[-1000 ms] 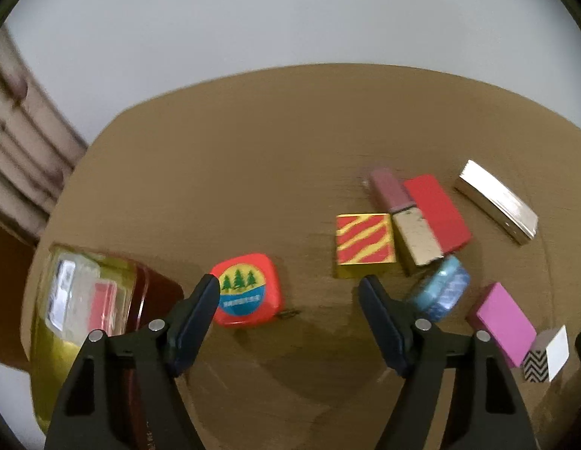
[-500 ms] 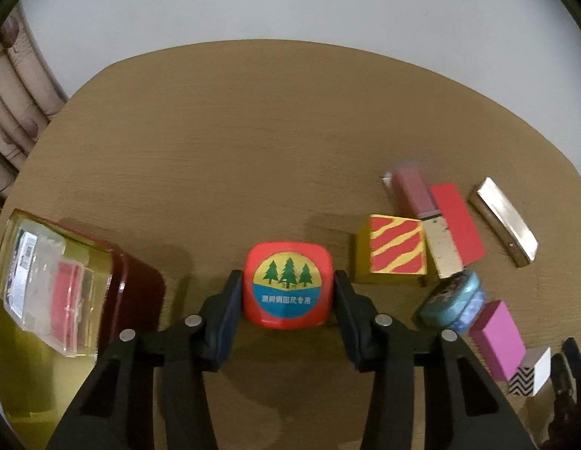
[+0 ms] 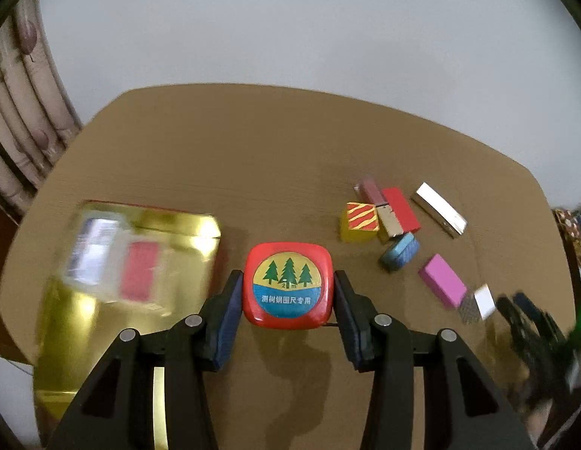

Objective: Organize rigid objects
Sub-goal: 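Carry the tape measure with the left tool and release it in the tin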

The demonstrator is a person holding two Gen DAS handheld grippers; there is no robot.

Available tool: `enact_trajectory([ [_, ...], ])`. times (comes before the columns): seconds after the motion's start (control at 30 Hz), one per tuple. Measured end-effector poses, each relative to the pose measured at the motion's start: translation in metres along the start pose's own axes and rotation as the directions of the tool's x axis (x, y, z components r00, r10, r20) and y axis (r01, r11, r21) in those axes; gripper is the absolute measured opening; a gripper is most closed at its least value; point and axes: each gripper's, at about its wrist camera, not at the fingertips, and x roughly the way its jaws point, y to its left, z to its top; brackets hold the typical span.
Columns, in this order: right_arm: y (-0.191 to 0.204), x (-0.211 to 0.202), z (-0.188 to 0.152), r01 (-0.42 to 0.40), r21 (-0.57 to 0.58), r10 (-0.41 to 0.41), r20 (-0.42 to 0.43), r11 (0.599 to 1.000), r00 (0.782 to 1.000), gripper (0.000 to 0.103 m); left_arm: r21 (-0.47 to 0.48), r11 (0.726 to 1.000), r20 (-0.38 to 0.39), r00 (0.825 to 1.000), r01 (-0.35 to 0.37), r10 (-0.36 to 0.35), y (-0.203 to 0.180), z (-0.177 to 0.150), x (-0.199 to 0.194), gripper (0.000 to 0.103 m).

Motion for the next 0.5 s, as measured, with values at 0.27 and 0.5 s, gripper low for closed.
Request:
enact_trajectory([
  [0.27, 0.001, 0.001, 0.000, 0.007, 0.000, -0.007, -0.001, 1.000, 1.000, 0.068, 0.013, 1.000, -0.071, 0.997, -0.008, 0.009, 0.050, -0.028, -0.039, 0.043],
  [0.5, 0.003, 0.008, 0.002, 0.010, -0.005, -0.010, -0.009, 1.000, 1.000, 0.068, 0.013, 0.997, -0.121, 0.990, 0.078, -0.076, 0.058, -0.003, 0.006, 0.043],
])
